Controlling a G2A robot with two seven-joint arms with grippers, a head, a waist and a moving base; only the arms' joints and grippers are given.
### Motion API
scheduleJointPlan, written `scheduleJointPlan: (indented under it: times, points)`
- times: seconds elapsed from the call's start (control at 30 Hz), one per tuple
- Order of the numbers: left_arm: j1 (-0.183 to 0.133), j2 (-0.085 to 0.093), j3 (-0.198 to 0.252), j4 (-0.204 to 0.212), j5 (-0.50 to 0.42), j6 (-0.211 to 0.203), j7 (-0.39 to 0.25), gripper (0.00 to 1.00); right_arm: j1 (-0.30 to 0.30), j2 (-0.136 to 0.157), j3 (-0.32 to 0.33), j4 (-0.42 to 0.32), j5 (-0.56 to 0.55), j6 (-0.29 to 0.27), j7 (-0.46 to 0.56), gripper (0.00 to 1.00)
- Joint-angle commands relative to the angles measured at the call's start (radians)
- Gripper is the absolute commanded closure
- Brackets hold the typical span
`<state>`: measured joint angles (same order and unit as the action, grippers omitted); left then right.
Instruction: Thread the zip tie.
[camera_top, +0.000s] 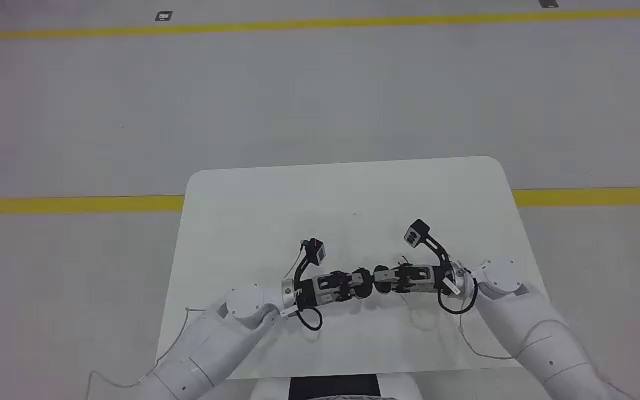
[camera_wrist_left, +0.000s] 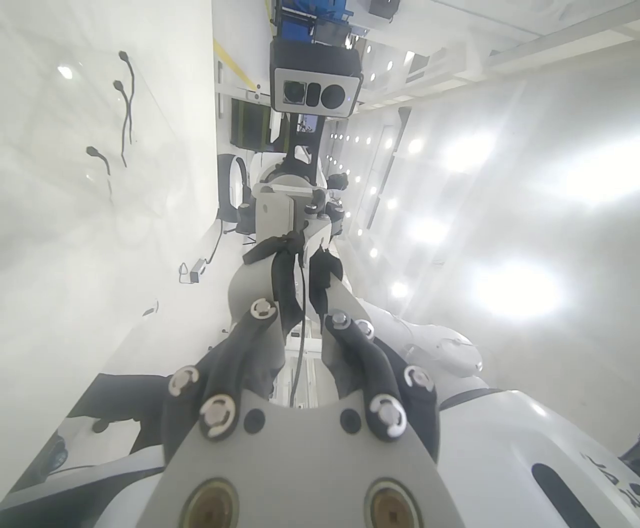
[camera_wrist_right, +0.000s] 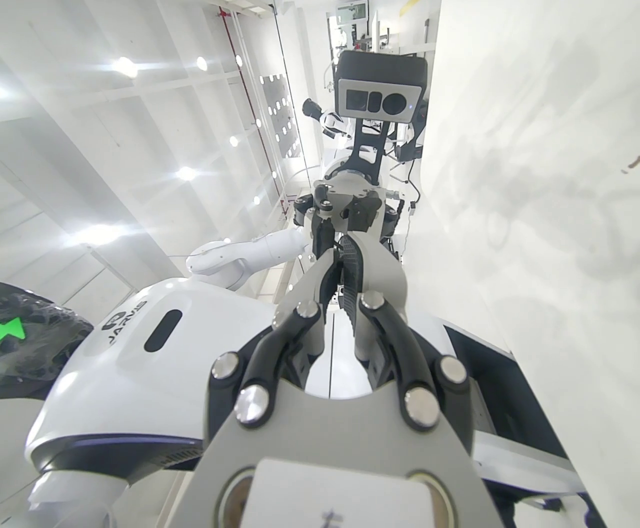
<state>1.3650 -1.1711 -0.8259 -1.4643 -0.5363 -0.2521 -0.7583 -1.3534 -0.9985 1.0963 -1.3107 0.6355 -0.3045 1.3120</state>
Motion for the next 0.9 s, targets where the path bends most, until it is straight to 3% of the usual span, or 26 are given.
scheduleJointPlan:
  times: [0.0, 0.23, 0.43, 0.7, 0.73, 0.77, 0.8, 0.87]
  points:
    - [-0.001, 0.001, 0.001, 0.000, 0.000, 0.001, 0.001, 0.92, 0.000, 0.000, 0.000, 0.000, -0.001, 0.000, 0.000, 1.00]
    - [-0.001, 0.002, 0.005, 0.002, 0.000, 0.001, 0.005, 0.93, -0.002, -0.001, 0.001, 0.000, -0.004, 0.001, 0.001, 1.00]
    - [-0.002, 0.004, 0.008, 0.002, 0.001, -0.001, 0.010, 1.00, -0.002, -0.002, 0.001, 0.000, -0.007, 0.004, 0.002, 1.00]
    - [-0.003, 0.007, 0.009, 0.002, 0.005, -0.003, 0.017, 1.00, 0.000, -0.003, -0.001, 0.000, -0.010, 0.006, 0.003, 1.00]
    - [-0.003, 0.007, 0.009, 0.002, 0.007, -0.004, 0.018, 1.00, 0.000, -0.003, -0.001, 0.000, -0.011, 0.006, 0.002, 0.92]
    - [-0.004, 0.007, 0.008, 0.002, 0.010, -0.005, 0.020, 1.00, 0.000, -0.003, -0.001, 0.000, -0.012, 0.007, 0.000, 0.53]
    - [-0.004, 0.008, 0.008, 0.002, 0.013, -0.007, 0.023, 1.00, 0.000, -0.003, 0.000, 0.001, -0.010, 0.008, -0.004, 0.00]
    - [-0.003, 0.009, 0.007, 0.001, 0.017, -0.009, 0.026, 1.00, -0.001, -0.003, 0.003, 0.002, -0.008, 0.009, -0.008, 0.00]
